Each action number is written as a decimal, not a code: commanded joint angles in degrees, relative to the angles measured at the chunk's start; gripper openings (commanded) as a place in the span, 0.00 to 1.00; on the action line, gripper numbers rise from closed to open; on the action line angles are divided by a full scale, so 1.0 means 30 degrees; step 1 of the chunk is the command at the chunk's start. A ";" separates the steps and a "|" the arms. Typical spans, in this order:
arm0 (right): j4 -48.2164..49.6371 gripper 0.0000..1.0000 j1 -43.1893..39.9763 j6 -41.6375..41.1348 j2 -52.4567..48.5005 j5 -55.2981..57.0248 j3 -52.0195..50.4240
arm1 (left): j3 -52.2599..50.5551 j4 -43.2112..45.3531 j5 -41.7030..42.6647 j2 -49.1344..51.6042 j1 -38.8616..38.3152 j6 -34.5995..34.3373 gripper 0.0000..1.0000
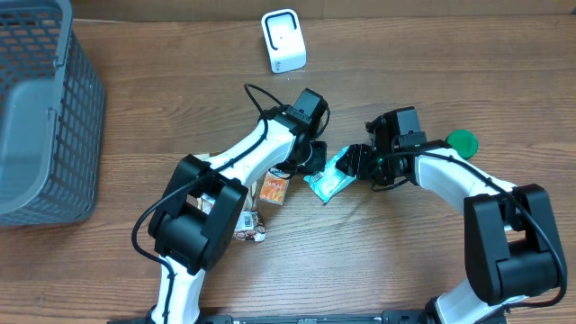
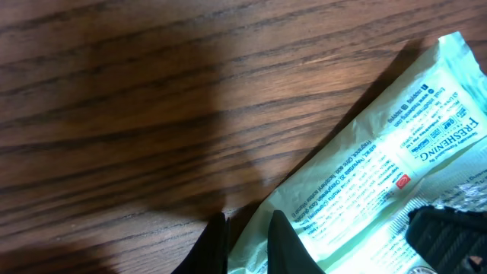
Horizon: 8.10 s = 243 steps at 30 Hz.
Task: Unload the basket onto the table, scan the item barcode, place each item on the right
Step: 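Grasp the wipes pack edge with the right gripper, then lift the wipes pack and carry it to the white scanner, then hold the wipes pack over the scanner window with the right gripper, then carry the wipes pack right and release it beside the jar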
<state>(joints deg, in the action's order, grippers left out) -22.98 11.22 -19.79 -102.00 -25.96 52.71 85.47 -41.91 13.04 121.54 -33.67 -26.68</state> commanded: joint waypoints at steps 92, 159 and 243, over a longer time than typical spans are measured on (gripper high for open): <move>0.7235 0.03 0.5595 2.2906 -0.1282 1.5999 1.3631 | 0.8422 -0.6878 -0.8990 -0.2798 1.2451 0.4473 1.00; 1.7792 0.04 0.6586 2.3613 -1.1533 1.5475 1.3639 | 0.8422 -0.6870 -0.8990 -0.2805 1.2451 0.4473 1.00; -1.1795 0.04 -0.0182 1.2276 -0.0707 1.1045 1.0156 | 0.8422 -0.6878 -0.8990 -0.2798 1.2451 0.4473 1.00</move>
<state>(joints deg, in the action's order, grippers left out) -59.31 12.86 16.23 -103.94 9.13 85.32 110.61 -62.59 -13.17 113.10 3.86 -14.35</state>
